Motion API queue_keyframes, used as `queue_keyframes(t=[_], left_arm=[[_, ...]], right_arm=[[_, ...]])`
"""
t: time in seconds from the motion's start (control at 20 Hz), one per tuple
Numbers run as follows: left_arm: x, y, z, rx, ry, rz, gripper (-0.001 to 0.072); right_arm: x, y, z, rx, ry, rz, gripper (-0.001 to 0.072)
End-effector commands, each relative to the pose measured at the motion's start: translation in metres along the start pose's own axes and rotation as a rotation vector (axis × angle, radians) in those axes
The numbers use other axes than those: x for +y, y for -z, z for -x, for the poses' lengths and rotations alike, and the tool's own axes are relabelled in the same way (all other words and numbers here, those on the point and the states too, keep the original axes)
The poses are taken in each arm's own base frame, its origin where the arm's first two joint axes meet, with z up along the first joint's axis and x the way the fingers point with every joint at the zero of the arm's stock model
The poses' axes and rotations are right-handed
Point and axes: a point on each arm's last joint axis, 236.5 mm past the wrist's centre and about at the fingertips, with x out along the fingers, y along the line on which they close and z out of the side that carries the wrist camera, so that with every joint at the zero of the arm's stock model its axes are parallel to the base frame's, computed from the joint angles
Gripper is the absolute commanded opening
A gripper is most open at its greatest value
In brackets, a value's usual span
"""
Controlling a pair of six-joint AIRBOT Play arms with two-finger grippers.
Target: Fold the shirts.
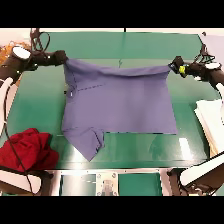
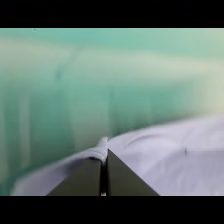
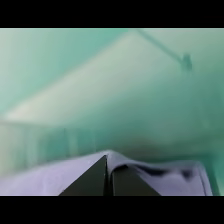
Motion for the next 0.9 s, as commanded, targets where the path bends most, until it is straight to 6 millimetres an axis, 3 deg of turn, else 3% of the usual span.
queue_keyframes(t=[0.0,0.15,0.45,0.6,0.85], left_arm=[[0.022,0.058,0.006,0.247,-0.085,-0.024,0.0023],[0.024,0.089,0.014,0.375,-0.087,-0.03,0.0023],[0.036,0.145,0.012,0.51,-0.095,0.023,0.0022],[0.039,0.152,0.011,0.522,-0.099,0.03,0.0023],[0.035,0.161,0.016,0.565,-0.095,0.06,0.0023]], right_arm=[[-0.032,0.046,0.009,0.197,0.094,0.026,0.0017],[-0.058,0.065,0.024,0.298,0.174,0.035,0.0017],[-0.081,0.098,0.034,0.418,0.241,0.011,0.0017],[-0.096,0.109,0.043,0.472,0.311,0.016,0.0017],[-0.098,0.115,0.044,0.487,0.317,-0.003,0.0018]])
